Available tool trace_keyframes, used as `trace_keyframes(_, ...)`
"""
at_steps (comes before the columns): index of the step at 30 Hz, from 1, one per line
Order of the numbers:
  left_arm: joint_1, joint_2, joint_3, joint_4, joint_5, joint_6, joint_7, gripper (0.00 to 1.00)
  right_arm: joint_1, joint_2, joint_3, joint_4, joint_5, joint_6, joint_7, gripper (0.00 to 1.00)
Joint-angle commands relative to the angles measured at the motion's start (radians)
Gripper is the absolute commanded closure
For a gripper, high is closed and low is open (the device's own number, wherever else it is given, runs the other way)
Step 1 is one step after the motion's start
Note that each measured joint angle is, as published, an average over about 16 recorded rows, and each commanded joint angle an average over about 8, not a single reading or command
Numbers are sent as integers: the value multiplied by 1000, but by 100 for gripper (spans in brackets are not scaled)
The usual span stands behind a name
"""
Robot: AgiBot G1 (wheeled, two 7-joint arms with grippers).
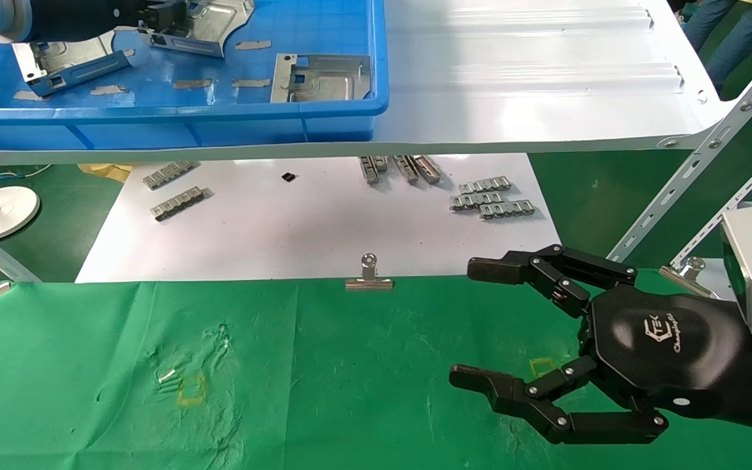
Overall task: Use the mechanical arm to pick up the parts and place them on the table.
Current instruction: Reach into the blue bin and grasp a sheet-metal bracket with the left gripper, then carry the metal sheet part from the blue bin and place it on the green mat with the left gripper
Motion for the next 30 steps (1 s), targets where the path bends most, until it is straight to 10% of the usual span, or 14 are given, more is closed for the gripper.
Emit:
trace_keyframes(1, -2, 3, 3, 4, 4, -3, -6, 100, 0, 0, 0, 0, 0, 0, 0, 0)
trace_keyframes(11, 16, -54, -67, -74, -100, 111, 76, 100, 0, 0, 0, 0, 0, 0, 0, 0)
trace_keyframes(30, 282, -331, -214, -398, -458, 870, 580, 100, 0, 0, 0, 0, 0, 0, 0, 0)
